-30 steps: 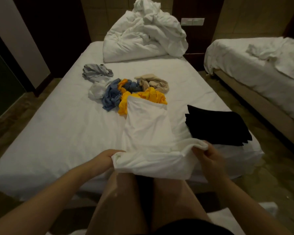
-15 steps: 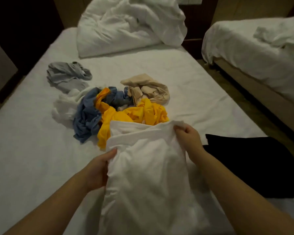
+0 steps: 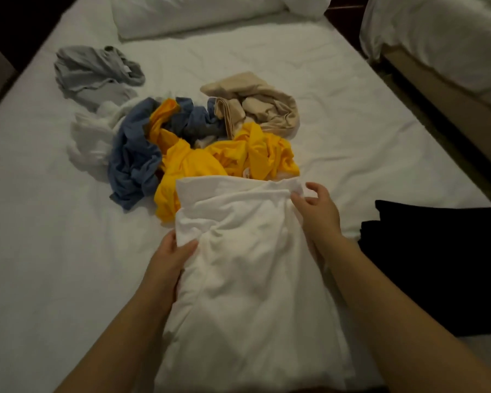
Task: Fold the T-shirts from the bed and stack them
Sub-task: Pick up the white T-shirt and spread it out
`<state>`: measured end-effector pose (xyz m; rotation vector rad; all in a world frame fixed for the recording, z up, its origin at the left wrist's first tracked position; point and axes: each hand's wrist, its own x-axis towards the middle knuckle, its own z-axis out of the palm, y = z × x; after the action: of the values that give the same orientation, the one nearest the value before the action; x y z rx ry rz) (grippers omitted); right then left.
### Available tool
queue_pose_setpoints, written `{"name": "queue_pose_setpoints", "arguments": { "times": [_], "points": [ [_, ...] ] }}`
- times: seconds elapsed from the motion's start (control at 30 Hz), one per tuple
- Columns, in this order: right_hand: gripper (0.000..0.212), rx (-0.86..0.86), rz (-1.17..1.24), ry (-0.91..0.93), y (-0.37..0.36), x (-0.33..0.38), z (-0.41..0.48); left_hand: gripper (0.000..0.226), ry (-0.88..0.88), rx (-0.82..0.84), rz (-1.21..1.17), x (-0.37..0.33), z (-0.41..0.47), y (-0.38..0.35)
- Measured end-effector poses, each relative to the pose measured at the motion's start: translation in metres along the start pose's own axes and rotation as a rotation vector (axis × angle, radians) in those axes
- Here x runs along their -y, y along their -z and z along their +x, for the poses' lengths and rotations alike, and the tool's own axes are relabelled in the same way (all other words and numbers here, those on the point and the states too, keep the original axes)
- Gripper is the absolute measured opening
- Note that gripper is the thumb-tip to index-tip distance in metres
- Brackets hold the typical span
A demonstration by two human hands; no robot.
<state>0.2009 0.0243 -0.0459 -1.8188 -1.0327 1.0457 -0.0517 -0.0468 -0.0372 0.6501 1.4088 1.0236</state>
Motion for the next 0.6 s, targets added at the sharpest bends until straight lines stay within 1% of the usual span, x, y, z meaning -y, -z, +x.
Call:
{"name": "queue_pose_setpoints", "arguments": {
  "times": [0.03, 0.07, 0.13, 0.23, 0.3, 0.4, 0.47, 0.53, 0.57, 0.6],
  "points": [
    [0.052, 0.008, 0.015, -0.023, 0.004, -0.004, -0.012, 0.044, -0.020, -0.046, 0.027, 0.001, -0.009, 0.003],
    [0.056, 0.010, 0.022, -0.040, 0.009, -0.010, -0.026, 0.049, -0.035, -0.088, 0.072, 0.005, -0.020, 0.008],
    [0.057, 0.036, -0.019, -0.060, 0.018, -0.024, -0.059, 0.056, -0.060, -0.139, 0.181, 0.018, -0.050, 0.017],
    [0.059, 0.090, -0.125, -0.073, 0.029, -0.040, -0.105, 0.052, -0.069, -0.172, 0.196, 0.038, -0.095, 0.025],
    [0.060, 0.099, -0.151, -0.070, 0.036, -0.048, -0.136, 0.057, -0.066, -0.208, 0.249, 0.049, -0.118, 0.029],
    [0.062, 0.070, -0.190, -0.101, 0.046, -0.063, -0.184, 0.049, -0.015, -0.202, 0.401, 0.064, -0.143, 0.036],
    [0.063, 0.071, -0.202, -0.131, 0.051, -0.080, -0.209, 0.051, 0.044, -0.145, 0.464, 0.074, -0.152, 0.039],
    [0.060, 0.092, -0.187, -0.151, 0.054, -0.093, -0.227, 0.053, 0.087, -0.083, 0.373, 0.081, -0.156, 0.041],
    [0.057, 0.093, -0.142, -0.154, 0.056, -0.094, -0.232, 0.044, 0.104, -0.071, 0.308, 0.080, -0.159, 0.040],
    [0.052, 0.095, -0.079, -0.161, 0.058, -0.093, -0.236, 0.027, 0.111, -0.083, 0.243, 0.077, -0.164, 0.037]
  ]
}}
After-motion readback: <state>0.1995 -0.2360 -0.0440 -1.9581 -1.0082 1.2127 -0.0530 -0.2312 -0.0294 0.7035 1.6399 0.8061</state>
